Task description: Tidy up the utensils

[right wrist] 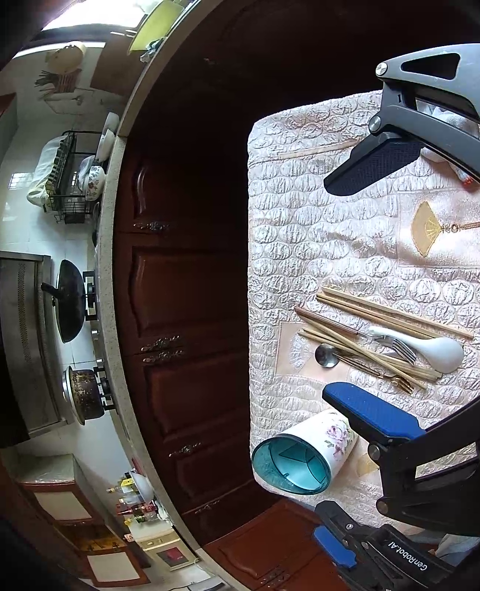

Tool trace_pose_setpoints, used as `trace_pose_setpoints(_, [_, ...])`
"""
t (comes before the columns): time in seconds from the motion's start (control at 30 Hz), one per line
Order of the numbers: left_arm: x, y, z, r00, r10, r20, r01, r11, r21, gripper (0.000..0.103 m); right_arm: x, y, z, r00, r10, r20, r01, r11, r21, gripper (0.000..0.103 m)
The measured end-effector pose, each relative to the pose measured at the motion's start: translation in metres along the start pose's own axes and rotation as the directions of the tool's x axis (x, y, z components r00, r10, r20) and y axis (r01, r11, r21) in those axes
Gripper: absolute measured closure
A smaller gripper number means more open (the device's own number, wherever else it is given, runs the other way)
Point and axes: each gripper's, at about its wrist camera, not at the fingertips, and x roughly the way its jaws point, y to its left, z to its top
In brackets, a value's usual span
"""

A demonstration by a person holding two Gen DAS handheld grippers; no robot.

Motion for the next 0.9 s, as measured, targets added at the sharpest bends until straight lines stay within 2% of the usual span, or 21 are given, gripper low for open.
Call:
trace_pose_setpoints(0.27, [0.012,-0.003,-0.006,0.999,-0.026,-0.04,0.026,1.0,0.013,0.055,0.015,-0.012,-0.005,0.999,0.009,-0.036,-0.009,1.0,0.019,0.002])
trace_pose_setpoints(0.43, [0.024,-0.007,-0.011,0.994,-0.066,-0.082,0.069,0.997,0.031,0.055,0.028,-0.015,-0.011,0.998,0.018,-0.068,-0.017,1.0,0.019,0.002])
trace_pose_setpoints(0.57, [0.037,-0.014,-0.017,0.988,-0.091,-0.124,0.1,0.993,0.067,0.055,0.046,-0.023,-0.017,0.992,0.064,-0.111,-0.06,0.997,0.039,0.003])
trace_pose_setpoints(0.7, [0.056,-0.018,-0.025,0.975,-0.133,-0.178,0.15,0.985,0.082,0.055,0.072,-0.029,-0.024,0.98,0.109,-0.166,-0.1,0.993,0.059,0.012])
trace_pose_setpoints(0.8, [0.075,-0.024,-0.03,0.967,-0.127,-0.223,0.155,0.981,0.115,0.055,0.093,-0.028,-0.028,0.969,0.127,-0.212,-0.119,0.992,0.049,0.02])
trace_pose_setpoints(0.9, [0.097,-0.03,-0.035,0.959,-0.118,-0.259,0.16,0.976,0.148,0.056,0.111,-0.029,-0.031,0.962,0.144,-0.233,-0.137,0.989,0.048,0.023])
